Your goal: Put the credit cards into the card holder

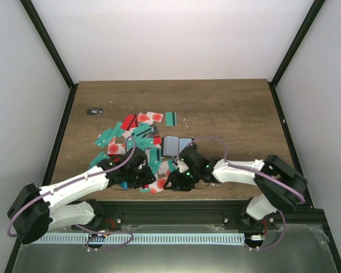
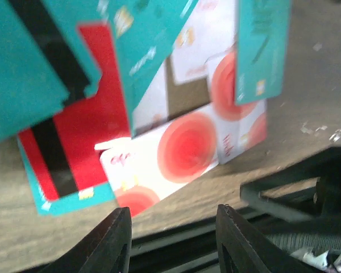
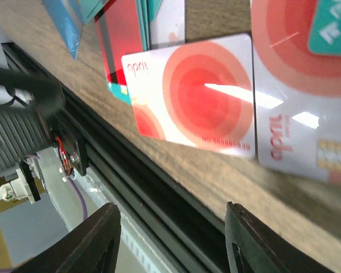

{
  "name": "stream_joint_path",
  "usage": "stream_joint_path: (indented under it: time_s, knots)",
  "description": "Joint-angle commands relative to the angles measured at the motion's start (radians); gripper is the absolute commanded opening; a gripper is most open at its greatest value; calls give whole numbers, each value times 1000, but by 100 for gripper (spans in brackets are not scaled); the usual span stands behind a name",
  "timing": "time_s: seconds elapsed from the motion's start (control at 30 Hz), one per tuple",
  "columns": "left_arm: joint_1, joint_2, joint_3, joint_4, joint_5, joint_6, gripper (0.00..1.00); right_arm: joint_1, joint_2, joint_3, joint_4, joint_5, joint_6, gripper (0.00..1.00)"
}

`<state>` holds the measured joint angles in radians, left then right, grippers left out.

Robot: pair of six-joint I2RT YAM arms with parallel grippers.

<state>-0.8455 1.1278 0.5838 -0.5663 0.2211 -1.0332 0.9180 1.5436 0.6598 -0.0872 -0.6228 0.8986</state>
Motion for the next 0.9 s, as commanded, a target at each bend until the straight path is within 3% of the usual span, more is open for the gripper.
stream_joint_path:
  time_s: [0.0,0.23,0.4,0.67,0.87]
  knots:
    - [36,46,75,-43,-58,170,44,-8,-130,-57,-91,53,8,53]
    - [44,361,266,-13,-39,449,50,-7,-262,-159,-113,74,106,55]
    - [44,462,306,-42,-12,514,53,17,-356,-246,-48,73,263,55]
    - [43,422,214,-56,42,492,53,212,-346,-247,93,213,587,58]
    - [43,394,163,-42,56,491,54,264,-259,-242,180,336,736,58]
